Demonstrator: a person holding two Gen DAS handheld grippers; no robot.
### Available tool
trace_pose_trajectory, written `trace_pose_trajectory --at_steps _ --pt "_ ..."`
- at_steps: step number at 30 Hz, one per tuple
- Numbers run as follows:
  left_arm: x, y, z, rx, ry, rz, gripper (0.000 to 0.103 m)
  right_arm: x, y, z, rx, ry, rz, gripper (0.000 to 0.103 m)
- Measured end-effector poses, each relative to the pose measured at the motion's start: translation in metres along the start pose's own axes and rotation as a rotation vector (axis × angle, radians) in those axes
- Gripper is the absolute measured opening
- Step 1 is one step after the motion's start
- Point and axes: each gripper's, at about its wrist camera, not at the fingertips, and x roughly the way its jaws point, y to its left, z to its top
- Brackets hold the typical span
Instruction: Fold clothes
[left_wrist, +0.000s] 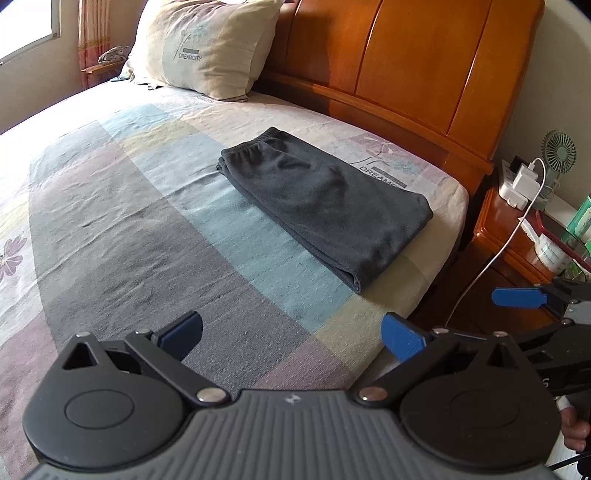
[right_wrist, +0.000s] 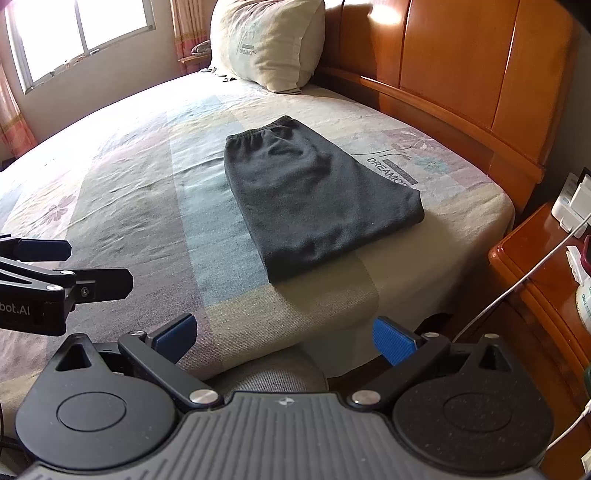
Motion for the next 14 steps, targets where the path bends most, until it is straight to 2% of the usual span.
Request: trace_pose_trajectory --at_steps 14 --pt "0.0006 -0.0025 0.0003 0.015 0.006 -0.001 0.102 0.0013 -0.0007 -0.0001 -0.005 0.002 0.001 0.103"
